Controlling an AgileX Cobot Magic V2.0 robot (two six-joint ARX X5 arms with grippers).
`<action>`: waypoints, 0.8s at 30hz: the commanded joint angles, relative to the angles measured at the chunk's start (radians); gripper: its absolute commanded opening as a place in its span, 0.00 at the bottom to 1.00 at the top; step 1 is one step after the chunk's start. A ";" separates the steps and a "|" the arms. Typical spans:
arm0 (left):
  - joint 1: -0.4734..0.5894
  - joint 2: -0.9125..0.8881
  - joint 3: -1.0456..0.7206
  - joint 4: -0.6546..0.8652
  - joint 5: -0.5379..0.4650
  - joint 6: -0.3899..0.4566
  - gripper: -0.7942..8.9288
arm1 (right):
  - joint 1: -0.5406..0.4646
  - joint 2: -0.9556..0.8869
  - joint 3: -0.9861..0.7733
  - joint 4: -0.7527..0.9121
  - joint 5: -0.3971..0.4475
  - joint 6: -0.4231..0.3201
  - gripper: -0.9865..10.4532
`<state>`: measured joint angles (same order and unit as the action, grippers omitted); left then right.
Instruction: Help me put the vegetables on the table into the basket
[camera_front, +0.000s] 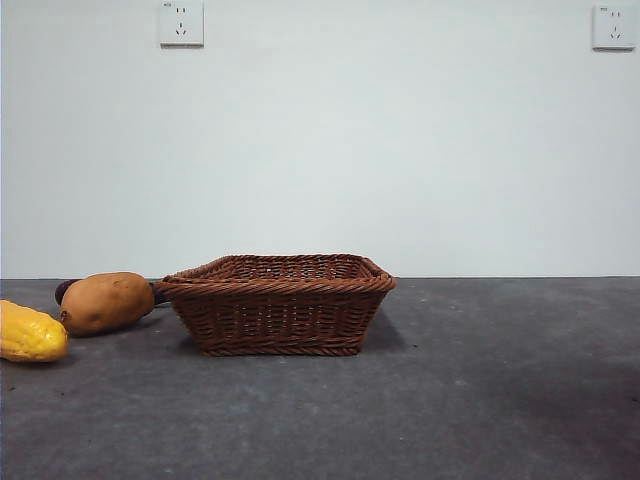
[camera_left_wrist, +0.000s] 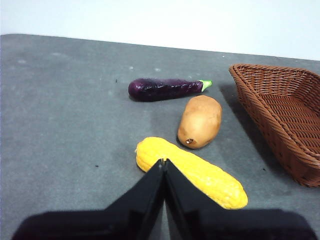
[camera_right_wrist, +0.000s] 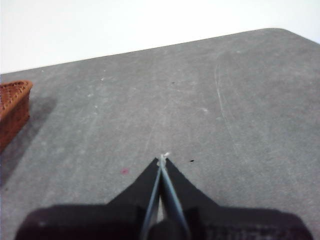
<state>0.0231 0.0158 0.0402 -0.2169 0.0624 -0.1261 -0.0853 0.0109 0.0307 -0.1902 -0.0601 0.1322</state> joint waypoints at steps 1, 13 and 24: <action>-0.002 0.007 0.052 -0.010 -0.003 -0.029 0.08 | 0.001 -0.002 0.034 0.003 0.000 0.051 0.08; -0.002 0.147 0.312 -0.126 0.054 -0.058 0.07 | 0.001 0.091 0.303 -0.120 -0.030 0.095 0.08; -0.002 0.309 0.553 -0.252 0.158 -0.055 0.08 | 0.001 0.287 0.629 -0.327 -0.114 0.020 0.08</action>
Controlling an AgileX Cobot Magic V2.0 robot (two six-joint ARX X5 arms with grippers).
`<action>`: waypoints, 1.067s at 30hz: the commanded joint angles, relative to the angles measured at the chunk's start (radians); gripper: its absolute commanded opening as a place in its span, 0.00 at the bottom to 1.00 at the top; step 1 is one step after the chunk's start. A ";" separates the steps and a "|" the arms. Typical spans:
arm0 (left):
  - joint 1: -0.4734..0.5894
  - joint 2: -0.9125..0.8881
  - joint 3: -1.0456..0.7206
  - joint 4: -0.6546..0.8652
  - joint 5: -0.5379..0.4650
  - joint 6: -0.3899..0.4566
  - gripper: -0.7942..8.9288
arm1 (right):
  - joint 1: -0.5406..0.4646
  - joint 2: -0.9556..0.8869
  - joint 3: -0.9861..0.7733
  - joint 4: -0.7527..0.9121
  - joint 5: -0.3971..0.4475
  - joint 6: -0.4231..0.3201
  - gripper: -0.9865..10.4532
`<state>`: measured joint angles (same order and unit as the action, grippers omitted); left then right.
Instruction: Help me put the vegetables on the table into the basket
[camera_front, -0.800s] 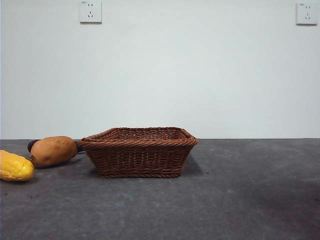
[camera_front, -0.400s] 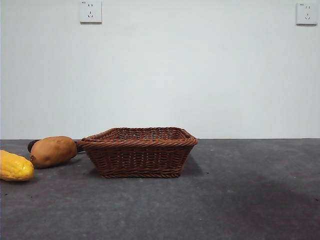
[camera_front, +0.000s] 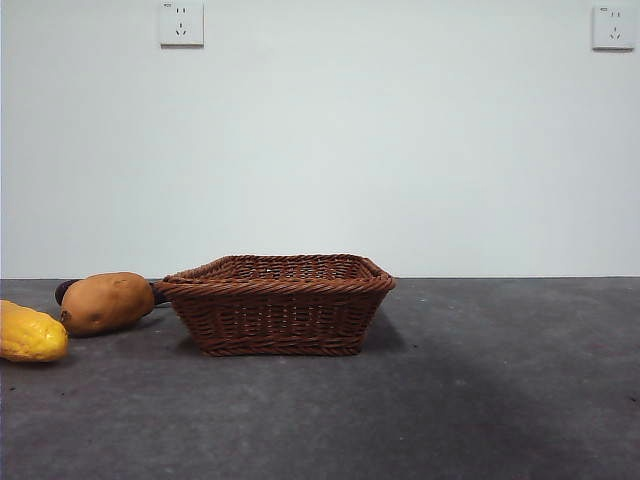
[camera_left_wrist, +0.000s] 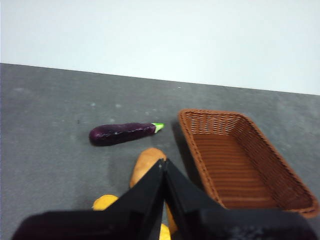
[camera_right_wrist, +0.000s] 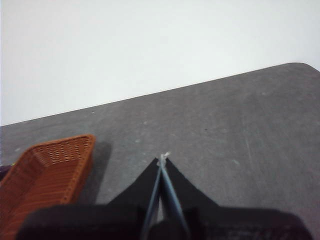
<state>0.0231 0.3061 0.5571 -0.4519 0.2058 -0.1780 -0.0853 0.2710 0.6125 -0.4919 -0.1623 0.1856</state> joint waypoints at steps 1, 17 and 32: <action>-0.002 0.029 0.056 -0.029 0.021 0.001 0.08 | 0.001 0.045 0.072 -0.045 -0.019 -0.046 0.08; -0.013 0.119 0.261 -0.177 0.039 0.083 0.08 | 0.001 0.184 0.264 -0.200 -0.069 -0.139 0.08; -0.033 0.135 0.270 -0.183 0.063 0.099 0.70 | 0.001 0.192 0.268 -0.207 -0.075 -0.135 0.64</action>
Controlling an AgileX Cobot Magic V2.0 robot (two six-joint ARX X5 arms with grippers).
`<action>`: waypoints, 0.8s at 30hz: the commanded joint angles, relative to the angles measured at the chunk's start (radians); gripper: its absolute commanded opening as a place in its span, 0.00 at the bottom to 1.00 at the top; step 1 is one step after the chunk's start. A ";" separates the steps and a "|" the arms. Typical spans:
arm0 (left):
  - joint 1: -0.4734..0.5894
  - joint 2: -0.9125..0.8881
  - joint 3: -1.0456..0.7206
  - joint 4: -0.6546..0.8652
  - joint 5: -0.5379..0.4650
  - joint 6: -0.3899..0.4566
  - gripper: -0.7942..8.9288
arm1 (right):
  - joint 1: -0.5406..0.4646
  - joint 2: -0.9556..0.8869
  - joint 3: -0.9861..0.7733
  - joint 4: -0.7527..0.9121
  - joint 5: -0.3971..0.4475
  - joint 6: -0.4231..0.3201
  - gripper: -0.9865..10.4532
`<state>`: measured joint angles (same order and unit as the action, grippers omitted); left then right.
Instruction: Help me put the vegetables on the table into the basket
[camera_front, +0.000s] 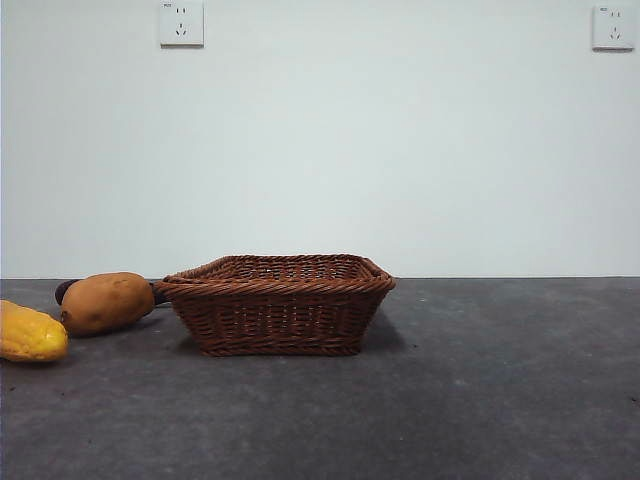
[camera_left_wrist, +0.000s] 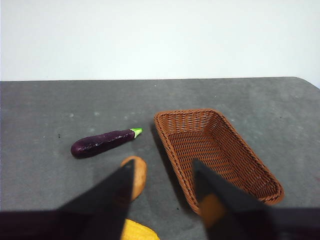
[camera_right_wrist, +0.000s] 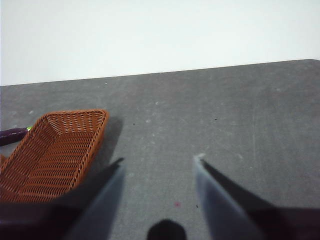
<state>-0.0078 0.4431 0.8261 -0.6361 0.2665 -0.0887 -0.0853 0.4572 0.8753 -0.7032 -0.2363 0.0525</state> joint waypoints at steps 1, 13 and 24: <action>-0.002 -0.001 0.002 0.000 0.003 0.010 0.70 | 0.001 0.010 0.005 0.000 -0.001 -0.002 0.64; -0.002 0.002 0.002 0.000 0.003 0.003 0.70 | 0.001 0.126 0.017 -0.021 -0.090 0.007 0.64; -0.002 0.005 0.002 0.000 0.003 0.001 0.70 | 0.040 0.399 0.133 -0.001 -0.235 0.006 0.64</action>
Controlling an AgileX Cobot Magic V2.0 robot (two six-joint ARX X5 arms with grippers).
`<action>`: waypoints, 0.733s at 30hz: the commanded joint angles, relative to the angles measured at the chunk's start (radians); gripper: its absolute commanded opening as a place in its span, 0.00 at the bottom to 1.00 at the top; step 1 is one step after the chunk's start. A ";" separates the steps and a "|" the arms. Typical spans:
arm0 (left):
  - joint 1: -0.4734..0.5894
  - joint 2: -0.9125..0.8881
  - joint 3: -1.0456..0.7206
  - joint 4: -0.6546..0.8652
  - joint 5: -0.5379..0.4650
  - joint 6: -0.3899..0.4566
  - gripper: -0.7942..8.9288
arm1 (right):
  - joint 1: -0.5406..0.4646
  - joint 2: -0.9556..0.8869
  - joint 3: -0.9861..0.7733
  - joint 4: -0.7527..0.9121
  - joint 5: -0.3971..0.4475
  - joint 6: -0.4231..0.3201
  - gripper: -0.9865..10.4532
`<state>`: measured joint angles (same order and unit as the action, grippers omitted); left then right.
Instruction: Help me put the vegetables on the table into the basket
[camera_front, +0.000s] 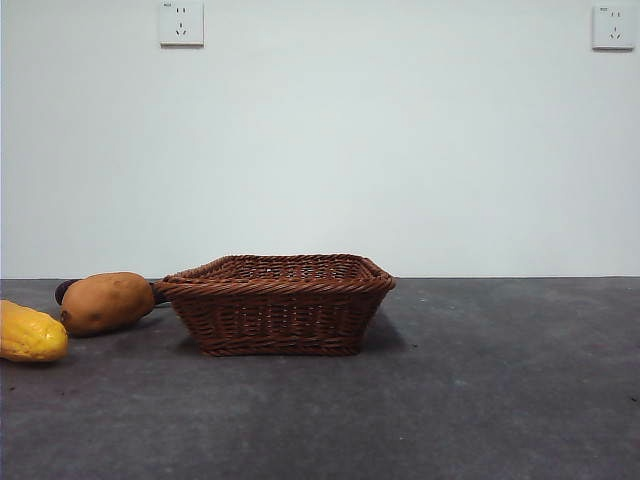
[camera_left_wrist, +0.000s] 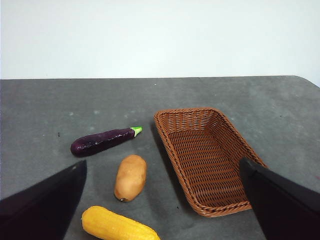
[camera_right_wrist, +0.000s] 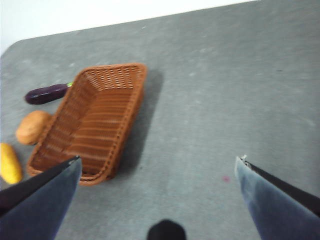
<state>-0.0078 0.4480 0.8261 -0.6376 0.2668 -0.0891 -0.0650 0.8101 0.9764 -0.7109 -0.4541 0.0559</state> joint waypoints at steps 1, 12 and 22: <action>-0.002 0.000 0.002 0.001 0.003 -0.002 0.70 | 0.035 0.079 0.052 0.006 -0.021 0.002 0.64; -0.002 0.000 0.002 0.001 0.022 -0.012 0.70 | 0.254 0.463 0.277 0.009 0.027 0.002 0.64; -0.002 0.003 0.002 -0.004 0.021 -0.012 0.70 | 0.385 0.795 0.451 0.058 0.107 0.016 0.64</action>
<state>-0.0078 0.4500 0.8261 -0.6430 0.2817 -0.0978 0.3122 1.5768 1.4189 -0.6598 -0.3519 0.0597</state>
